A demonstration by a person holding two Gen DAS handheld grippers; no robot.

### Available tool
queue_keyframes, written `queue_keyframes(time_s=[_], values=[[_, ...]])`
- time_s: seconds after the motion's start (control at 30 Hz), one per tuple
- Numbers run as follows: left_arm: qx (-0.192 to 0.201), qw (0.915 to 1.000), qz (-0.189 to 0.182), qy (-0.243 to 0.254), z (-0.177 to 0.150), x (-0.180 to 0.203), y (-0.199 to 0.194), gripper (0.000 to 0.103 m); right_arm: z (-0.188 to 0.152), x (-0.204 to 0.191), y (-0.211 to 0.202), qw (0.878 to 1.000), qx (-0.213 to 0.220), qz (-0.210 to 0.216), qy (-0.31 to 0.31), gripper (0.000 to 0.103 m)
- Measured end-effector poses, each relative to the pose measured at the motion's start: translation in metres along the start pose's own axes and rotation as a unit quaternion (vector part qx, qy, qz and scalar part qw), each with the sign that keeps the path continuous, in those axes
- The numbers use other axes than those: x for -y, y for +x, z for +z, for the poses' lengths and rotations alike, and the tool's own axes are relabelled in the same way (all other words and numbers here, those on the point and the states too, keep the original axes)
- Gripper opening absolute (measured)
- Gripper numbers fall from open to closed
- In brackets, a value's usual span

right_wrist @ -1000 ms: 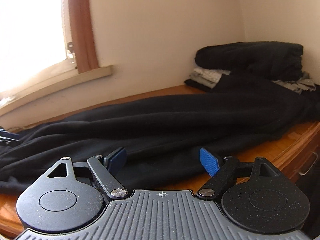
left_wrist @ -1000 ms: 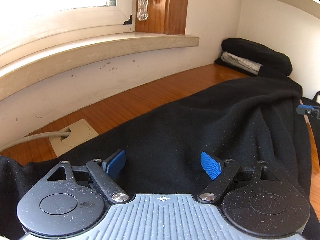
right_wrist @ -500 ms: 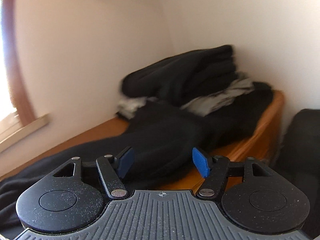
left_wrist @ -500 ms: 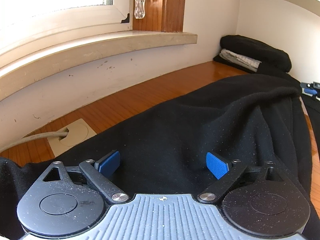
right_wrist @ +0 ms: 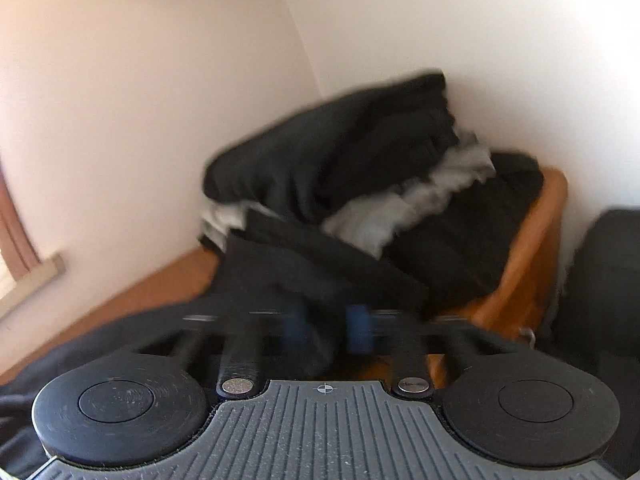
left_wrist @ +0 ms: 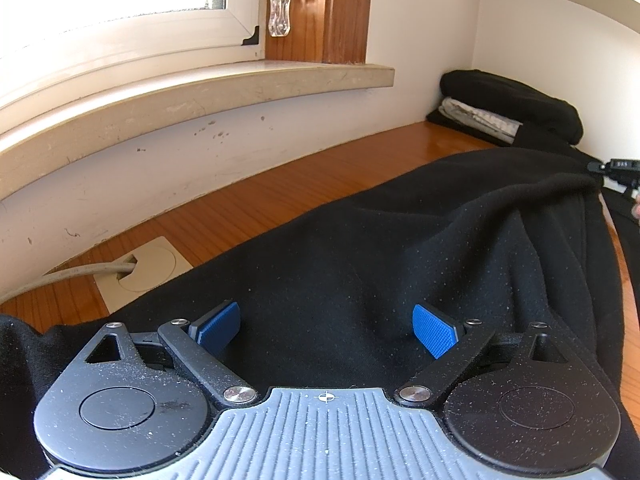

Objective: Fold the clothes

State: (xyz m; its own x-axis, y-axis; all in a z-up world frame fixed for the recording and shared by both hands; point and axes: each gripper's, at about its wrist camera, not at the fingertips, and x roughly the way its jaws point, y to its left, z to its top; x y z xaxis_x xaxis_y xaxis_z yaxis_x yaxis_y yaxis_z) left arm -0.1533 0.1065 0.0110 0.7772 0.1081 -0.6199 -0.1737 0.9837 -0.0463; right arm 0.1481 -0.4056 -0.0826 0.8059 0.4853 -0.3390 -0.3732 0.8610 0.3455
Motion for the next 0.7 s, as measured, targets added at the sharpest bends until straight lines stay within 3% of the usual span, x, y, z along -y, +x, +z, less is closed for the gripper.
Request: queue_keyframes(time_s=[0.17, 0.33, 0.47, 0.7], values=[[0.0, 1.0, 0.0, 0.0, 0.0, 0.0, 0.0, 0.095, 0.004, -0.048, -0.014, 0.995, 0.02, 0.087, -0.041, 0.01], [0.0, 1.0, 0.0, 0.0, 0.0, 0.0, 0.0, 0.095, -0.012, -0.117, -0.025, 0.976, 0.005, 0.192, -0.098, 0.01], [0.0, 1.0, -0.001, -0.002, 0.0, -0.001, 0.0, 0.095, -0.043, -0.148, -0.017, 0.966, -0.036, 0.215, -0.141, 0.01], [0.008, 0.9999, 0.004, -0.007, -0.001, -0.003, -0.005, 0.095, -0.063, -0.155, -0.001, 0.965, -0.063, 0.217, -0.13, 0.01]])
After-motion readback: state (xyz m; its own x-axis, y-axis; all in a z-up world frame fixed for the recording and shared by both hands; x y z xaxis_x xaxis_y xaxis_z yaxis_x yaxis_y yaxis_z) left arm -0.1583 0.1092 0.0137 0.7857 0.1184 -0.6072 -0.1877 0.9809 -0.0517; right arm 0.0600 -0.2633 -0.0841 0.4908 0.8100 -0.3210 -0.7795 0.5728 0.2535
